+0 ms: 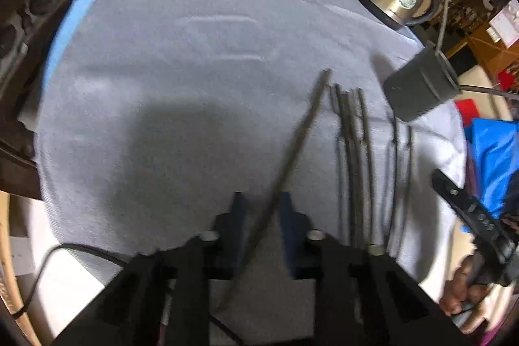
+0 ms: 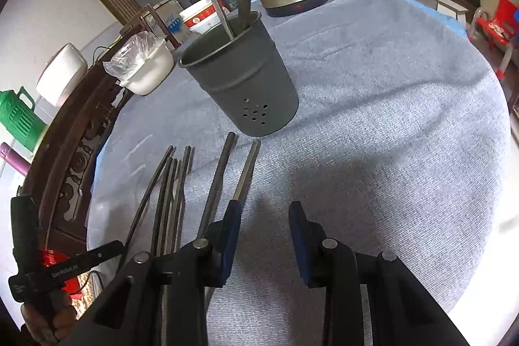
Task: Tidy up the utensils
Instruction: 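Spread the bundle and grasp one chopstick with the left gripper while the right gripper grasps another, then lift both held chopsticks upright and carry them above the grey cup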
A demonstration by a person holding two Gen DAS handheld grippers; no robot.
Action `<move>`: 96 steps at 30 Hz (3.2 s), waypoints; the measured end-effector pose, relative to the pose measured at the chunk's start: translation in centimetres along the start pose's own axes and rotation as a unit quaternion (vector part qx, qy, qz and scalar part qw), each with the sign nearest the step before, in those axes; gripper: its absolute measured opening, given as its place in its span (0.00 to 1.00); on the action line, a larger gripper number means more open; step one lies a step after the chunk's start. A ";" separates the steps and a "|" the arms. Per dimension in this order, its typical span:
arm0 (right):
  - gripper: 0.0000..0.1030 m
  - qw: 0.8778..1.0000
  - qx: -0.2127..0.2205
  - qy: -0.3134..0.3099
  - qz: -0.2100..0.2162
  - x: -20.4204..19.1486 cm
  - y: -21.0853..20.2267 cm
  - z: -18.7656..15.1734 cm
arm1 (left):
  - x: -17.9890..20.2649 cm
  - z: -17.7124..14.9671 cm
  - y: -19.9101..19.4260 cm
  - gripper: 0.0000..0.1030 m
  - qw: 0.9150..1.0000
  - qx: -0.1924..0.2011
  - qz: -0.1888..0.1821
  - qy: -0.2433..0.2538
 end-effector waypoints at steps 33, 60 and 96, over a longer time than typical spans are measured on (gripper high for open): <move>0.24 0.998 -0.055 0.004 -0.025 -2.0 4.6 4.1 | 3.4 8.3 1.1 0.33 0.999 0.001 -0.014 0.035; 0.11 0.994 -0.086 0.006 -0.062 -0.4 5.4 4.5 | 7.6 12.5 7.7 0.27 0.992 -0.092 -0.028 0.079; 0.06 0.975 0.188 -0.115 0.039 -7.3 -9.9 9.0 | 9.0 10.6 -10.4 0.07 0.981 0.122 -0.085 0.128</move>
Point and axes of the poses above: each gripper's, at about its wrist camera, not at the fingertips, and y roughly the way its jaws point, x to its right, z to its top, the point moved 1 cm from there along y, roughly the way its jaws point, and after that the axes turned 9 degrees about -y, right-handed, at the moved point
